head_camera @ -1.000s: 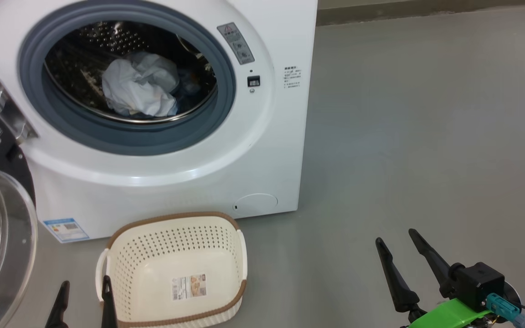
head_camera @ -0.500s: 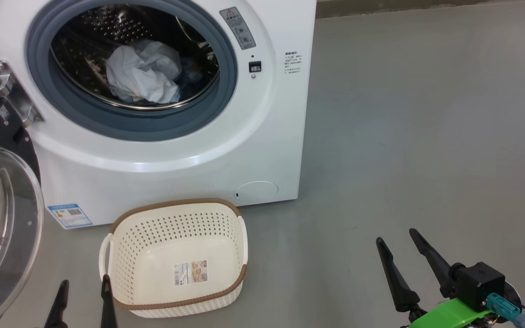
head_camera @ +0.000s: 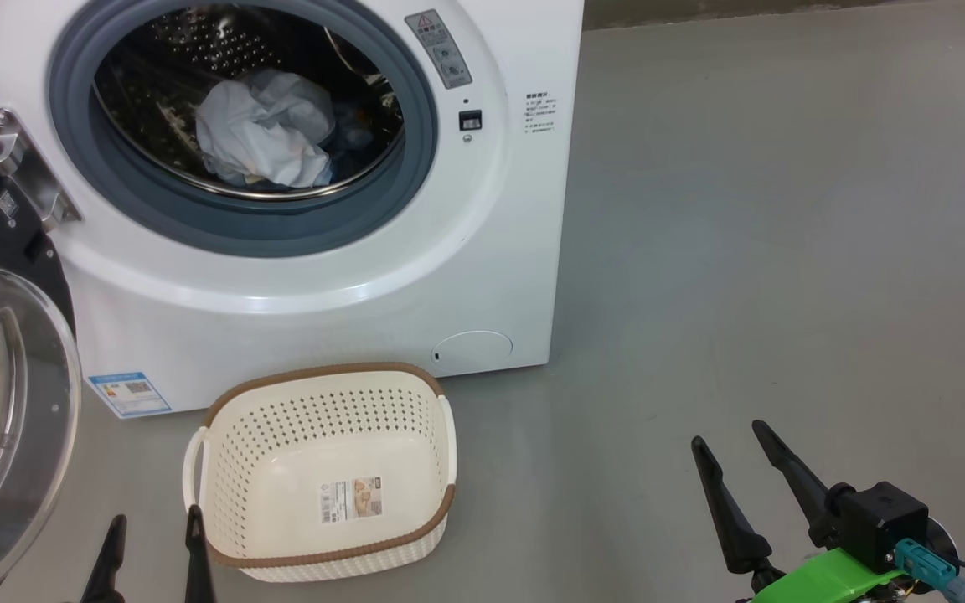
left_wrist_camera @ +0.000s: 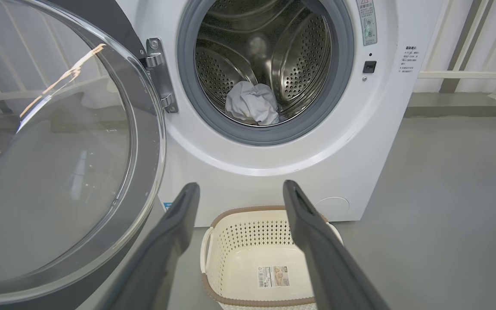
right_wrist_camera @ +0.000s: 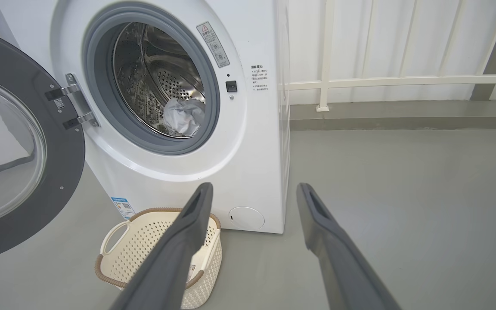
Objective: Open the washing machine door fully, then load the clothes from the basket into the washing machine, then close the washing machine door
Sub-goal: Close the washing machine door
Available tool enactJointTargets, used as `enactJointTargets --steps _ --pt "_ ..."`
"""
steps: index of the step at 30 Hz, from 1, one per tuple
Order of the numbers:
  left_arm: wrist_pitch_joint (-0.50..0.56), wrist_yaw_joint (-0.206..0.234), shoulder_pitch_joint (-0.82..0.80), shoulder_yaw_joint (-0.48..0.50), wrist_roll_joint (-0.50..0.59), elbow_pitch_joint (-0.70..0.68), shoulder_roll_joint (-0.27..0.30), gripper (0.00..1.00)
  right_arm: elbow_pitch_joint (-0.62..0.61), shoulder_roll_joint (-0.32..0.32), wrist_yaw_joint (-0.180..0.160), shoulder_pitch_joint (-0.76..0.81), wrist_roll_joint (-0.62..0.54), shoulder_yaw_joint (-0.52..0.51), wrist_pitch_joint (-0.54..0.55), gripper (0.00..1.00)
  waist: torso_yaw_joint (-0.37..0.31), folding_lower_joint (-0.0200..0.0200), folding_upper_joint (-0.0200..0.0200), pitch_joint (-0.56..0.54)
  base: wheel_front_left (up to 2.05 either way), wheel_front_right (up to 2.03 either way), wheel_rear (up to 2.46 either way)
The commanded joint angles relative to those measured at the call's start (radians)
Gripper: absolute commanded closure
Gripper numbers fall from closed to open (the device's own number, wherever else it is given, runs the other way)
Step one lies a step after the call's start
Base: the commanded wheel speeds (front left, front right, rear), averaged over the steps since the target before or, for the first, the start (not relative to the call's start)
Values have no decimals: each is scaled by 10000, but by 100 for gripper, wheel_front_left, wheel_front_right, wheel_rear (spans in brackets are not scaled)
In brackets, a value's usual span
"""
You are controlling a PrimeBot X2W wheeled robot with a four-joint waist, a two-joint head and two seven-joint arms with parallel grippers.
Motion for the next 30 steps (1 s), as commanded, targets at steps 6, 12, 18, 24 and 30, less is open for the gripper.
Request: enactJointTargets --steps 6,12,18,24,30 --pt "-152 -86 -598 391 114 -156 236 0 -266 -14 16 -224 -107 207 -17 0 107 0 0 16 0 0 0" --pt "-179 -101 -693 438 159 -150 236 0 -344 -14 16 -337 -215 160 9 0 604 0 0 119 0 0 0" --pt "-215 -74 -688 510 191 -187 139 0 -397 -14 16 -458 -300 144 82 0 1546 0 0 214 0 0 0" --pt "-255 -157 -659 545 224 -155 -80 0 -476 -72 16 -603 -401 273 233 0 2650 0 0 300 0 0 0" --pt "-278 -272 -604 628 243 -23 -280 0 -472 -144 16 -676 -368 373 329 0 3661 0 0 271 0 0 0"
